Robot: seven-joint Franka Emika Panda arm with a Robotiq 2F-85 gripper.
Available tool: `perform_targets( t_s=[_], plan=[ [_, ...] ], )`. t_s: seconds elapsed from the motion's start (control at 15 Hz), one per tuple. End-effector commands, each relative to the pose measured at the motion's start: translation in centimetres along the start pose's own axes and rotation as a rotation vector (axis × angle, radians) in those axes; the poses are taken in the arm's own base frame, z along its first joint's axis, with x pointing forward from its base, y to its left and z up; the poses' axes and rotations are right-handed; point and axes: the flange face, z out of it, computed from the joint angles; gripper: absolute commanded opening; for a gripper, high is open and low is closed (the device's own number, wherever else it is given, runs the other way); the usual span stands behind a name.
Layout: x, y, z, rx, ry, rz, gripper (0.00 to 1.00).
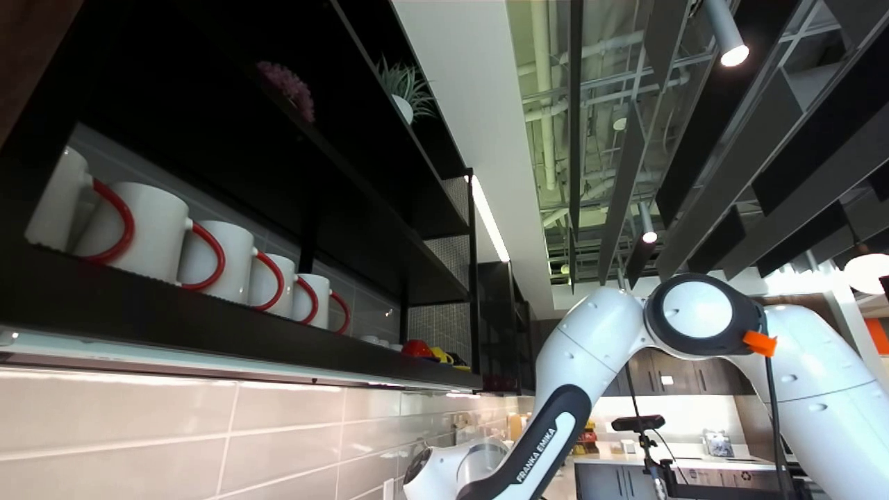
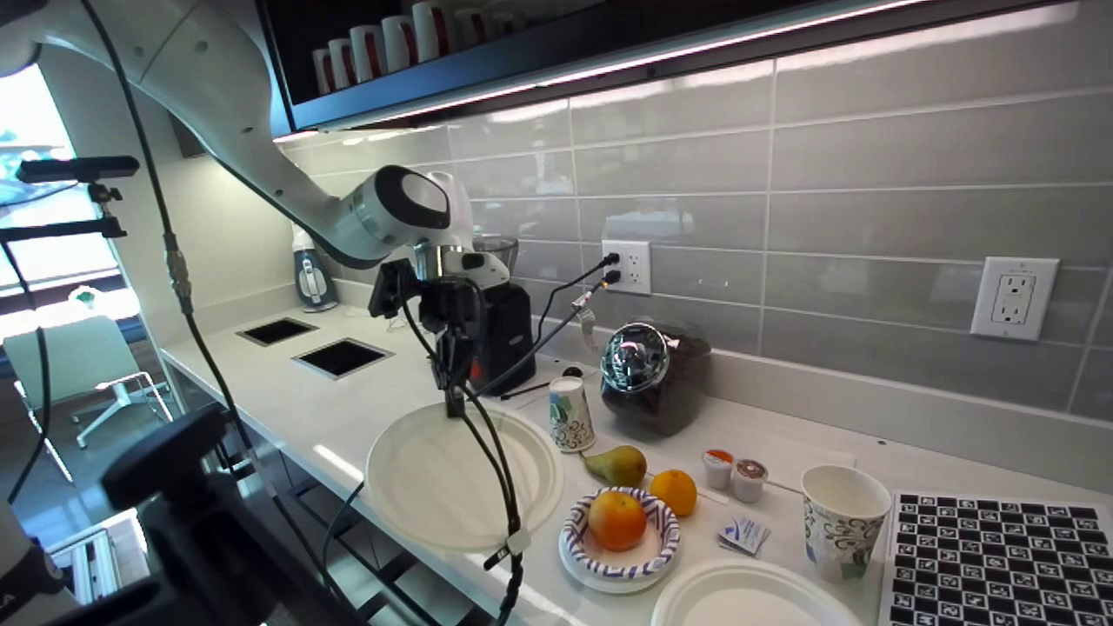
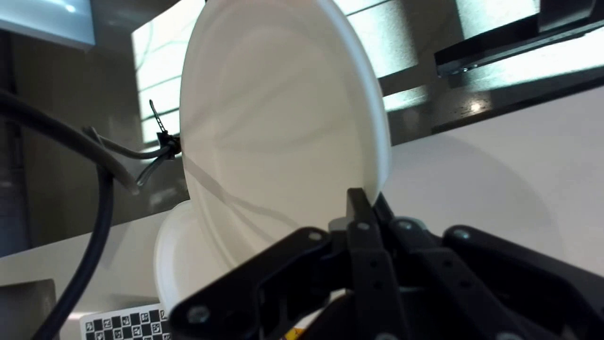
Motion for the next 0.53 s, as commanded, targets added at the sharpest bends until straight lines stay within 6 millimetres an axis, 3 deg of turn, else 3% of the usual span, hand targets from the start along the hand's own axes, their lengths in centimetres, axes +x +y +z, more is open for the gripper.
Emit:
perform_targets(
  t_s=[0.0, 0.13, 0.2, 0.47],
  plan=[
    [-4.8, -0.2, -0.1, -0.108, 0.116, -0.121, 0.01],
    [-6.2, -0.5, -0.9, -0.168, 0.183, -0.163, 0.01],
    [-3.8, -0.6, -0.3, -0.125, 0.103, -0.118, 0.01],
    [-4.1, -0.7, -0.5, -0.128, 0.11, -0.122, 0.02]
  ],
)
